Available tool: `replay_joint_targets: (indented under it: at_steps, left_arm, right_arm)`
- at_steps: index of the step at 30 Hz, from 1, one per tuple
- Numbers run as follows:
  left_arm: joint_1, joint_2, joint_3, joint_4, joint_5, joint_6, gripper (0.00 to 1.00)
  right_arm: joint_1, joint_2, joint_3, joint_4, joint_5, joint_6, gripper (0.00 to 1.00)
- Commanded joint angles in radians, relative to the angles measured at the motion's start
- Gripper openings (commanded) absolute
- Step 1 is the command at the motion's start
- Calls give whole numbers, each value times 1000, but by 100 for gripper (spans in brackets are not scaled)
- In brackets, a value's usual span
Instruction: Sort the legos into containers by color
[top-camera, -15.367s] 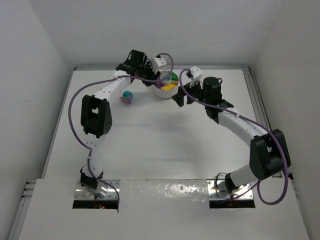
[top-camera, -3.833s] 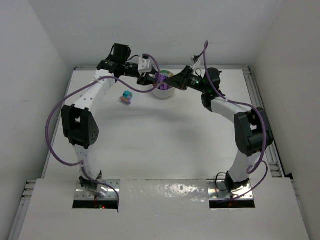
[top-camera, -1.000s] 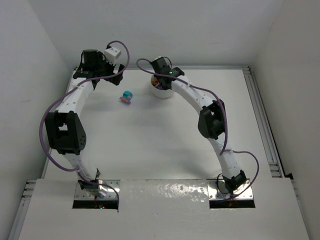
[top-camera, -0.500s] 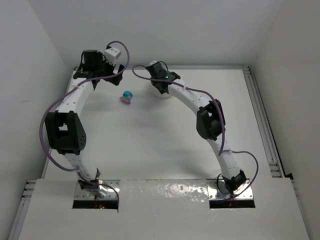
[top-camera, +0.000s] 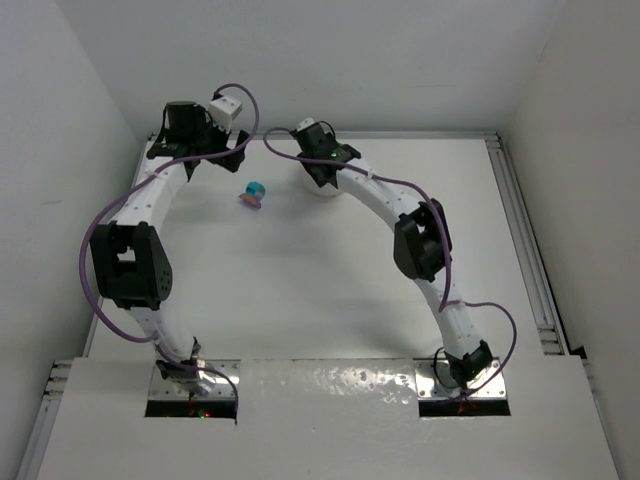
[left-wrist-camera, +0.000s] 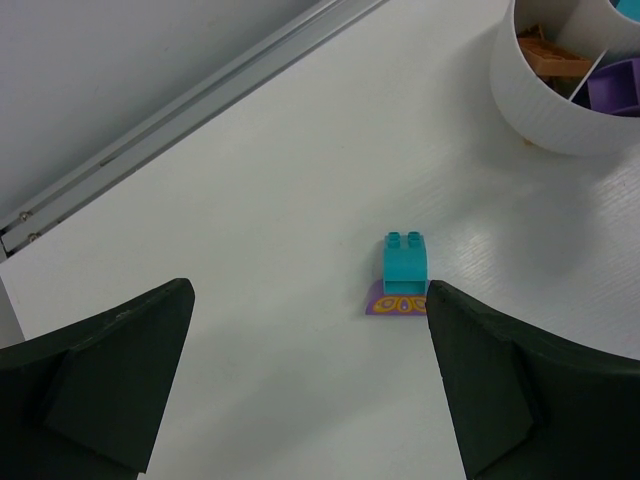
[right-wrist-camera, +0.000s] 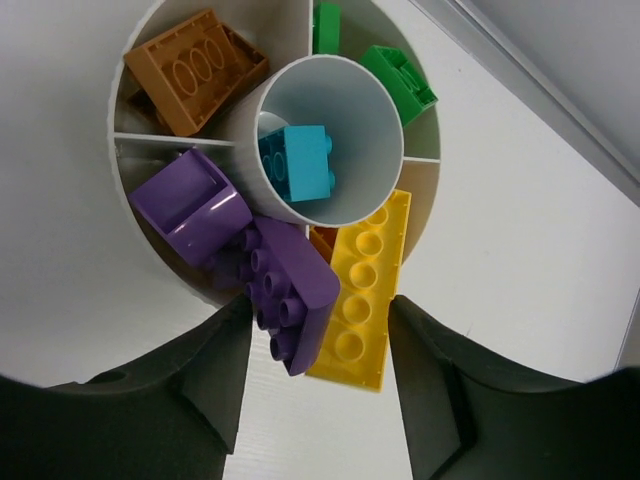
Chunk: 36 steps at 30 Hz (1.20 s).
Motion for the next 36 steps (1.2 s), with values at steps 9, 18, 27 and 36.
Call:
replay_joint_targets:
  at_steps: [9, 18, 27, 36]
  left_arm:
    - [-9, -56, -9, 41, 8, 11, 100]
    - [-52, -22, -77, -137, 119, 229, 97]
    - [-66, 190, 49, -252, 129, 103, 100]
    - [-131, 311, 90, -42, -125, -10, 89]
  right_arm:
    - [10, -117, 1, 47, -23, 13, 63]
    - [5, -282, -78, 113, -144, 99, 62]
    - [-99, -546, -425, 271, -457, 214, 64]
    - [-107, -598, -510, 219, -445, 217, 62]
